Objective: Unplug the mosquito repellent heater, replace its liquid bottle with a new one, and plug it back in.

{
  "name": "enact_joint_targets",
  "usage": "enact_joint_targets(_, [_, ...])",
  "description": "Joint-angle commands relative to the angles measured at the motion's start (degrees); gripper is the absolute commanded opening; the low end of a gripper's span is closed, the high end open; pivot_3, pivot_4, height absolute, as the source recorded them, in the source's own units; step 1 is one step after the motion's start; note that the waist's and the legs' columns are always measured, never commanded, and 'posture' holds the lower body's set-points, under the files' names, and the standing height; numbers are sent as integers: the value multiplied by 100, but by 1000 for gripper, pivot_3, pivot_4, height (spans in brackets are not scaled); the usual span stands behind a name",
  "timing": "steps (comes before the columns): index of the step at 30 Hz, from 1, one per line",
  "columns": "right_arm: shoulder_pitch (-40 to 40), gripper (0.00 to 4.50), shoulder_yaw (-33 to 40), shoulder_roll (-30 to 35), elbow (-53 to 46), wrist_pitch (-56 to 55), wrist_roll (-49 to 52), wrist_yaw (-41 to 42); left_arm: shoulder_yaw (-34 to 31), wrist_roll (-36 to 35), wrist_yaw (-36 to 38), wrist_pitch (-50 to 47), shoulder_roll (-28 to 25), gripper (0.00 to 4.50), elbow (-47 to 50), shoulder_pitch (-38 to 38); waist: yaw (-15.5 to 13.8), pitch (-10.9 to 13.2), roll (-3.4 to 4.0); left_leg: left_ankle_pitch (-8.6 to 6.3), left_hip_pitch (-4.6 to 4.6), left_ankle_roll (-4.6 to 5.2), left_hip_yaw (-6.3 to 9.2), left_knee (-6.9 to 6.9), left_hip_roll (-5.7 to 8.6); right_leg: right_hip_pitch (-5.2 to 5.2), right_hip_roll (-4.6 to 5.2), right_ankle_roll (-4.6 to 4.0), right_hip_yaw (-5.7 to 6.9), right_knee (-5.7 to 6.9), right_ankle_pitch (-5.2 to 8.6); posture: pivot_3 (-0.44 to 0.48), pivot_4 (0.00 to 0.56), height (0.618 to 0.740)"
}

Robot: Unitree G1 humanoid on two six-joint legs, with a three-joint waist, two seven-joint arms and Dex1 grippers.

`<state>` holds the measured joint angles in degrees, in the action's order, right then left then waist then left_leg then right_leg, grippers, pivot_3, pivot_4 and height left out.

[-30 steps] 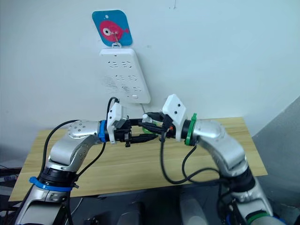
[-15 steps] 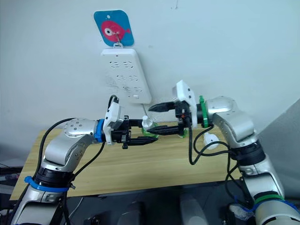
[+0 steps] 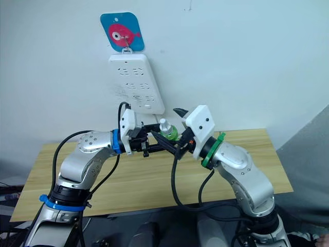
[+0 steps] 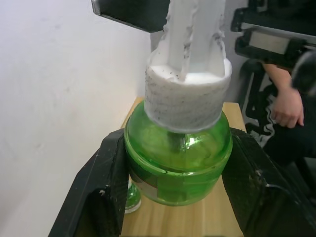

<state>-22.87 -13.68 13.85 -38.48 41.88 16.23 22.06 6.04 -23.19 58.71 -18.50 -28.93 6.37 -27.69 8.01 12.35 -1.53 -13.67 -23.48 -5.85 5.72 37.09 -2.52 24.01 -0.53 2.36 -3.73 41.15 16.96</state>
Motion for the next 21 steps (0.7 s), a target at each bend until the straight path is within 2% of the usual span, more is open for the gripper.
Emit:
enact_joint_targets(1, [-9, 4332, -102, -14, -102, -10, -158, -180, -41, 23, -75, 117, 52, 2313, 99, -65, -3, -1, 0, 0, 0, 0, 0, 0, 0, 0, 0, 0, 0, 0, 0, -156, 157, 725])
enact_joint_targets(3, [-27, 3958, -79, -54, -49, 122, -97, -221, -33, 25, -92, 120, 68, 2313, 92, -81, -1, -1, 0, 0, 0, 0, -1, -1, 0, 0, 0, 0, -1, -2, 0, -156, 156, 725])
enact_joint_targets(8, [-98, 2144, -95, 64, 43, 96, 5, 5, -34, 13, -75, 112, 75, 2313, 94, -86, 1, -1, 0, 0, 0, 1, -1, -1, 0, 0, 0, 0, 0, -2, 0, -150, 153, 725])
enact_joint_targets(11, [-207, 1155, -61, 233, 178, 51, 258, 470, -43, -41, 10, 76, 33, 2313, 132, -66, 3, -2, -1, -1, 0, 1, 0, -1, 0, -1, -1, 0, 0, -2, 0, -154, 151, 725])
enact_joint_targets(12, [-267, 1088, -35, 330, 255, 7, 397, 729, -46, -74, 68, 53, 7, 2313, 147, -64, 4, -2, -1, 0, 0, 1, -1, -1, 0, -1, 0, 0, 0, -3, 0, -154, 150, 725])
enact_joint_targets(15, [-684, 1088, 97, 950, 748, -374, 945, 2220, 34, -216, 605, -68, -279, 2313, 237, -35, 9, -2, -1, -1, 0, 1, -1, -1, 1, -2, 0, 0, 1, -4, 0, -162, 153, 725])
enact_joint_targets(18, [-1424, 1088, 55, 1488, 1757, -897, 1111, 3682, 125, -333, 1158, -121, -617, 2313, 351, -2, 26, -1, 1, -1, 10, 2, 0, -3, -2, -12, -5, -1, 3, -9, 0, -156, 152, 725])
enact_joint_targets(21, [-1887, 1088, -37, 1643, 2392, -1030, 1207, 4380, 144, -383, 1297, -127, -707, 2313, 377, -30, 28, -1, 1, -3, 48, 6, 2, -15, -5, -51, -8, -6, 7, -23, 4, -135, 147, 725])
